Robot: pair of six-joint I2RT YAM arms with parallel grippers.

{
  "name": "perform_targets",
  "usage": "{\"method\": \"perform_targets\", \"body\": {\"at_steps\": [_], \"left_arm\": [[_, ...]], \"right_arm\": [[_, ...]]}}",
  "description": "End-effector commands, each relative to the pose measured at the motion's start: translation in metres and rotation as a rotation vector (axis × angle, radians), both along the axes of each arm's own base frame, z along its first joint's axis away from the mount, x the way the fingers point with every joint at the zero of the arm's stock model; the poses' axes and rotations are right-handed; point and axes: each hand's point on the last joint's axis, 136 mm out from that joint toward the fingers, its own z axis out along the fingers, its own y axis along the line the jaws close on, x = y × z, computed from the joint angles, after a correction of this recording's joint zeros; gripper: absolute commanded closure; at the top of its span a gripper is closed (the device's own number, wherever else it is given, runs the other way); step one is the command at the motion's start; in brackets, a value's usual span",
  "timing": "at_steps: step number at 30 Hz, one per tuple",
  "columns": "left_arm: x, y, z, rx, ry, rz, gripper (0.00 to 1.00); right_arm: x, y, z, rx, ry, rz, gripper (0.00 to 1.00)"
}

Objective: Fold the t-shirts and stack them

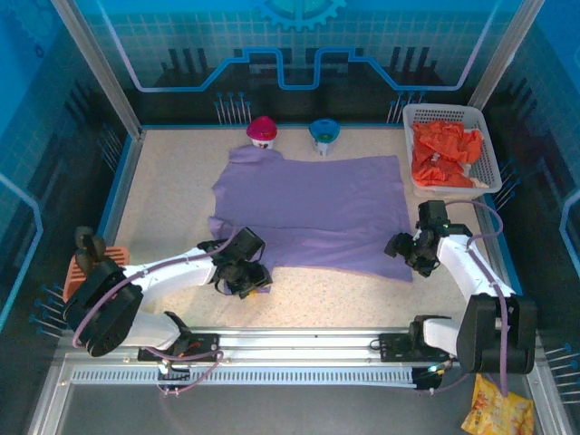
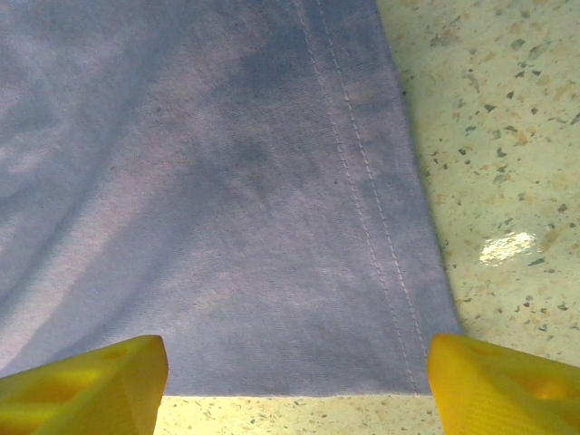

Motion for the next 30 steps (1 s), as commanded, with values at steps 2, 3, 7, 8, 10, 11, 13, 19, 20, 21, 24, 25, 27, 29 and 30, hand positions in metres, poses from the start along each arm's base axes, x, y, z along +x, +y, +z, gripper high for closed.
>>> {"method": "perform_targets", "body": {"at_steps": [2,3,7,8,10,11,13,19,20,21,24,25,27,29,30], "left_arm": [[-0.004,0.007,-0.007,0.034,-0.006,0.01,0.6],[-0.002,0.008,-0.006,0.041,-0.016,0.014,0.6],[0.008,0.009,-0.003,0.06,-0.053,0.024,0.64],[0.01,0.008,-0.002,0.064,-0.056,0.023,0.66],[0.013,0.007,-0.002,0.068,-0.06,0.018,0.68],[0.013,0.005,-0.002,0.065,-0.06,0.016,0.69],[0.015,0.002,-0.001,0.055,-0.062,0.014,0.74],[0.017,0.0,0.008,0.039,-0.087,0.019,0.92],[0.018,-0.001,0.01,0.032,-0.094,0.019,0.96],[0.018,-0.003,0.013,0.028,-0.098,0.013,1.0],[0.018,-0.008,0.027,0.054,-0.124,-0.026,1.0],[0.017,-0.011,0.029,0.06,-0.125,-0.04,1.0],[0.015,-0.017,0.031,0.058,-0.121,-0.057,1.0],[0.014,-0.024,0.032,0.049,-0.123,-0.065,1.0],[0.013,-0.027,0.032,0.051,-0.125,-0.071,1.0]], "right_arm": [[0.0,-0.001,-0.001,0.014,0.002,-0.007,0.24],[0.0,-0.001,-0.001,0.017,0.001,-0.008,0.24],[-0.001,0.001,-0.001,0.028,0.001,-0.004,0.25],[-0.001,0.001,-0.001,0.026,-0.001,-0.002,0.25],[-0.001,0.001,0.0,0.025,-0.002,0.001,0.25],[-0.001,0.001,0.0,0.025,-0.002,0.0,0.25],[-0.001,0.002,0.0,0.03,-0.004,0.0,0.25],[0.0,0.002,0.001,0.031,-0.009,0.003,0.25],[0.0,0.002,0.0,0.031,-0.007,0.004,0.26],[0.0,0.003,0.0,0.035,-0.006,0.004,0.25],[0.001,0.003,0.0,0.037,-0.007,0.006,0.26],[0.001,0.003,0.0,0.037,-0.009,0.005,0.26],[0.002,0.003,0.0,0.038,-0.01,0.004,0.26],[0.003,0.004,0.0,0.043,-0.013,0.006,0.26],[0.003,0.004,0.0,0.046,-0.011,0.006,0.26]]}}
